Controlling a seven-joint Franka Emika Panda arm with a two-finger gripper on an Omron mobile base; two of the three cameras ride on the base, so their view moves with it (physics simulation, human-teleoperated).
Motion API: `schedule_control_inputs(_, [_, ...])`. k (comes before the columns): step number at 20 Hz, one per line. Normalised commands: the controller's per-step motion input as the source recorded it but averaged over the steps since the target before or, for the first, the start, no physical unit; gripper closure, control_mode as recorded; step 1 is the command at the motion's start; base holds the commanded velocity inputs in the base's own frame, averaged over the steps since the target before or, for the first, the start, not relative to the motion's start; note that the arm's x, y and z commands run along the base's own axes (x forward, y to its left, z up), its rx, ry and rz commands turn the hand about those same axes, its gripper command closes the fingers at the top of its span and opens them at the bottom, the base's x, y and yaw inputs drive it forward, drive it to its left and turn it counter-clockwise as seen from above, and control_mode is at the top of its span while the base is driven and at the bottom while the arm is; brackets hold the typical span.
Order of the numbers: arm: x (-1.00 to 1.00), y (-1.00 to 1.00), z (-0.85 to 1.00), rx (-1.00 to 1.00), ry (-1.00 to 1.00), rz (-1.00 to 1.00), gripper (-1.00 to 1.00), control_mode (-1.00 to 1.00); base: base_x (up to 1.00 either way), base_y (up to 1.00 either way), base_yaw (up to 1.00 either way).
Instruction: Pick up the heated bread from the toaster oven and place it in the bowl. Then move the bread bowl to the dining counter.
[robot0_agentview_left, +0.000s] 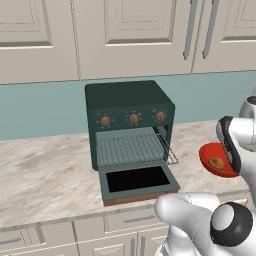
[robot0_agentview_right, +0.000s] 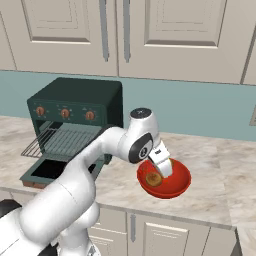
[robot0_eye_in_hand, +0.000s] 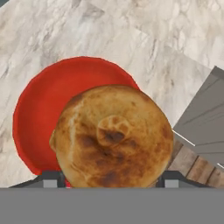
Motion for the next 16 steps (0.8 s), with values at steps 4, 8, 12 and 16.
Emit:
schedule_control_inputs(4, [0.46, -0.31, -0.74, 0.01, 0.11, 0.0, 1.0, -1.0, 0.0, 0.0, 0.0])
schedule_control_inputs(8, [0.53, -0.16, -0.77, 0.0, 0.09, 0.0, -1.0, -1.0, 0.0, 0.0, 0.0])
schedule_control_inputs(12, [0.56, -0.03, -0.44, 0.0, 0.03, 0.0, -1.0, -1.0, 0.0, 0.0, 0.0])
schedule_control_inputs(16, [0.32, 0.0, -0.1, 0.01, 0.01, 0.0, -1.0, -1.0, 0.0, 0.0, 0.0])
